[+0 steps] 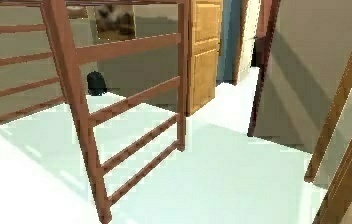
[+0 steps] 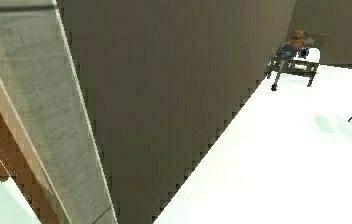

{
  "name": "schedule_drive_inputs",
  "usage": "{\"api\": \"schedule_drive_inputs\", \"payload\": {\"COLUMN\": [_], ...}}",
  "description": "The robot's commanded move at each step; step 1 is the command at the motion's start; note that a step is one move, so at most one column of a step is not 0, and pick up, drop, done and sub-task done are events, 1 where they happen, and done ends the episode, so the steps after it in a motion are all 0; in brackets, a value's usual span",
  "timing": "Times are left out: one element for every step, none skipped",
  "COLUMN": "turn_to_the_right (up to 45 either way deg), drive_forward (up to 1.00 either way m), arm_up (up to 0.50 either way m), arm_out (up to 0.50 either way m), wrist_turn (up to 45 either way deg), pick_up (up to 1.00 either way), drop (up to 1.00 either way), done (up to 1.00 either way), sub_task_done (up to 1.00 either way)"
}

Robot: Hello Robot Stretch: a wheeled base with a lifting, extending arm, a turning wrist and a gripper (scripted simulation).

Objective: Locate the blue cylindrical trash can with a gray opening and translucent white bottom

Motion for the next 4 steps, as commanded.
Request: {"api": "schedule_drive_inputs", "payload": {"turn_to_the_right": [0.0,15.0,0.0,3.0], "drive_forward": [0.3,0.0,1.0,0.0], "arm_up": [0.0,0.0,0.0,0.0], "arm_out": [0.0,0.0,0.0,0.0], "wrist_turn": [0.0,0.0,0.0,0.0], "pick_up": [0.0,0.0,0.0,0.0], "drop": [0.0,0.0,0.0,0.0], "done": [0.0,0.0,0.0,0.0], "sub_task_done": [0.0,0.0,0.0,0.0]}}
